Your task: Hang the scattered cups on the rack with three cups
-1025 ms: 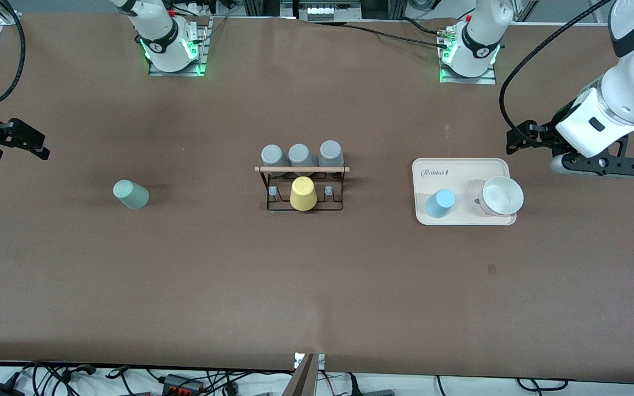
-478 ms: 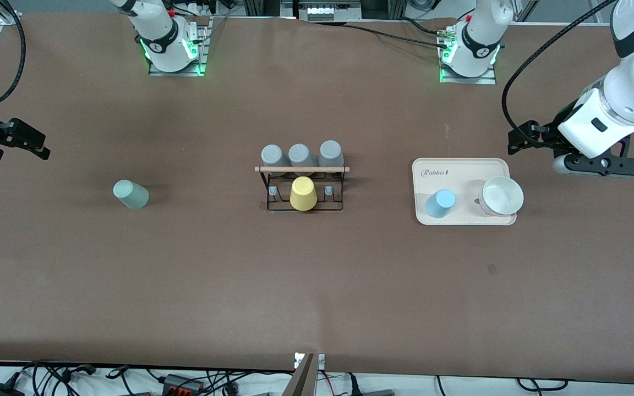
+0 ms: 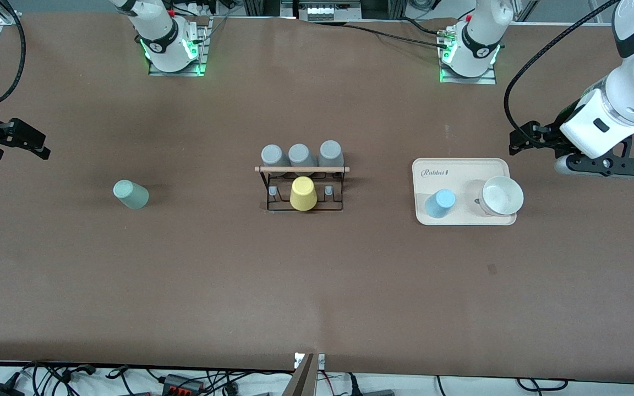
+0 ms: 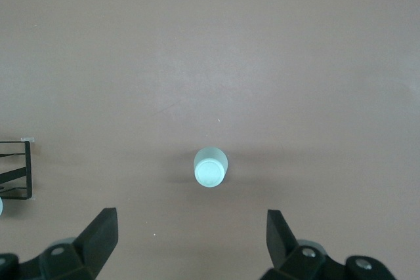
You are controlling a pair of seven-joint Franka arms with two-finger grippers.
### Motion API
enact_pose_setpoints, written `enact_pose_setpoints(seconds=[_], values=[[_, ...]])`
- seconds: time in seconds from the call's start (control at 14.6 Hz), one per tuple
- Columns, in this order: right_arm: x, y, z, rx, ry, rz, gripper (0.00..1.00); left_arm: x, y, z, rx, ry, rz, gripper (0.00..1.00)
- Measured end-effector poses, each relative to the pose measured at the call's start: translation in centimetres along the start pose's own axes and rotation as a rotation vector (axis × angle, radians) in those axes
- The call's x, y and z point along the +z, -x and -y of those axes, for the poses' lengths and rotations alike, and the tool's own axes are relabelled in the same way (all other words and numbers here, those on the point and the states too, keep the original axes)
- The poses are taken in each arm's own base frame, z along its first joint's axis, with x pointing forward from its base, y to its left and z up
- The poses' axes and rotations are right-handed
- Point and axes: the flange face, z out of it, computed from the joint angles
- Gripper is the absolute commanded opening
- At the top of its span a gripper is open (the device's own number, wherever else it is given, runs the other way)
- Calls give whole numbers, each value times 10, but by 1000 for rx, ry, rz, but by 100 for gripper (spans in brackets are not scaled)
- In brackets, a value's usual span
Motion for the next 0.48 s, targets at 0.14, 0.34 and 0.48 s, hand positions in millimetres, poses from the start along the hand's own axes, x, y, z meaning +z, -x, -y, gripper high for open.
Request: enact_pose_setpoints(seconds=[0.14, 0.34, 0.48], values=[[0, 0, 0, 0, 0, 0, 100, 0, 0, 0, 0, 0, 0, 100], [1, 1, -1, 2, -1, 10, 100, 0, 0, 1, -1, 0, 1, 100], [1, 1, -1, 2, -1, 11, 100, 0, 0, 1, -2, 0, 1, 100]])
